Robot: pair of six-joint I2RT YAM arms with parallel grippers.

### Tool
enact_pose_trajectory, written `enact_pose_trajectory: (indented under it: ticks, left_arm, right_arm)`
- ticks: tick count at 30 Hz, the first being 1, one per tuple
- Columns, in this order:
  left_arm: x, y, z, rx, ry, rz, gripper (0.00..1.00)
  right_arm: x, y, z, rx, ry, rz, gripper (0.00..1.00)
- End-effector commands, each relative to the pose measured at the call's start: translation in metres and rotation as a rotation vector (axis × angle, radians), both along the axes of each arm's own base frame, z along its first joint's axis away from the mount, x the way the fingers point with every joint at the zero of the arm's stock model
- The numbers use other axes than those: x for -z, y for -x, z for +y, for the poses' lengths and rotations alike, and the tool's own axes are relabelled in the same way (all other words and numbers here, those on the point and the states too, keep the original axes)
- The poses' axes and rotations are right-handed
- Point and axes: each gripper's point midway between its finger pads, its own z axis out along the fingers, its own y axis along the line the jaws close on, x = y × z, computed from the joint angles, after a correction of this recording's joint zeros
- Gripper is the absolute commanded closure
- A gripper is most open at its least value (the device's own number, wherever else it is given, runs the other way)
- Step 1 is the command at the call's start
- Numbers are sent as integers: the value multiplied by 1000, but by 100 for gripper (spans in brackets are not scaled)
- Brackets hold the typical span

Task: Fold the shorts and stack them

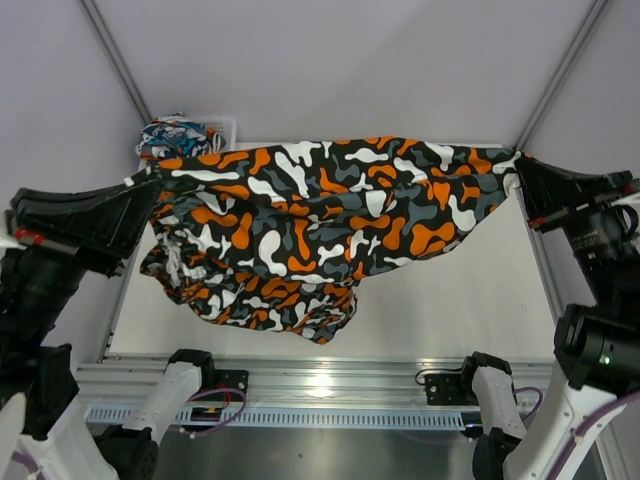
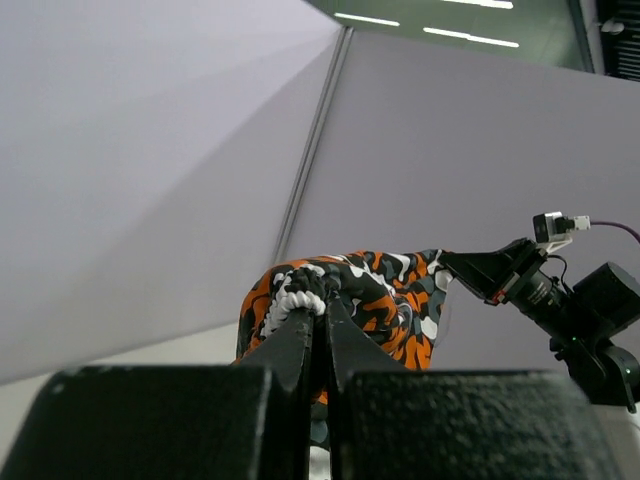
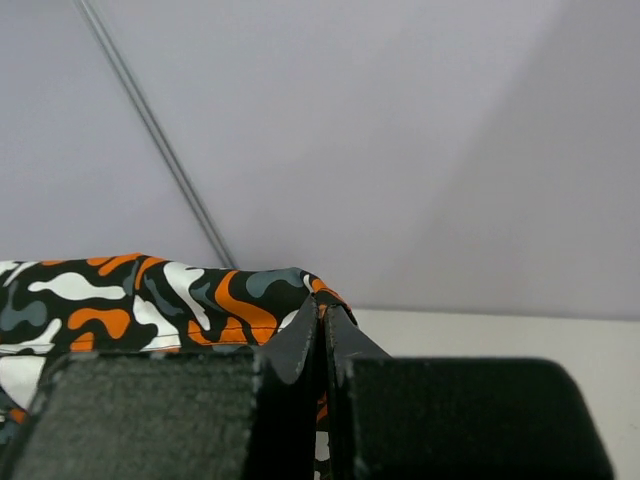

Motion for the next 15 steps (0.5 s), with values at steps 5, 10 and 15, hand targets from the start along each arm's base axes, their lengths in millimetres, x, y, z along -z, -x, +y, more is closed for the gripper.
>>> enact_pose_trajectory:
  ticks: [5,10,15]
  left_arm:
    - [-39,40,-4,42,-14,-170,100]
    - [-41,49,3,-17,-16,-229,100]
    - [-2,-22,1,-26,-14,-59,100]
  right_arm:
    - [-48,50,-4,136,46,-201,100]
    - [-63,70,-3,151,45,-292,100]
    - [-35,21,-8,98,11,-144,100]
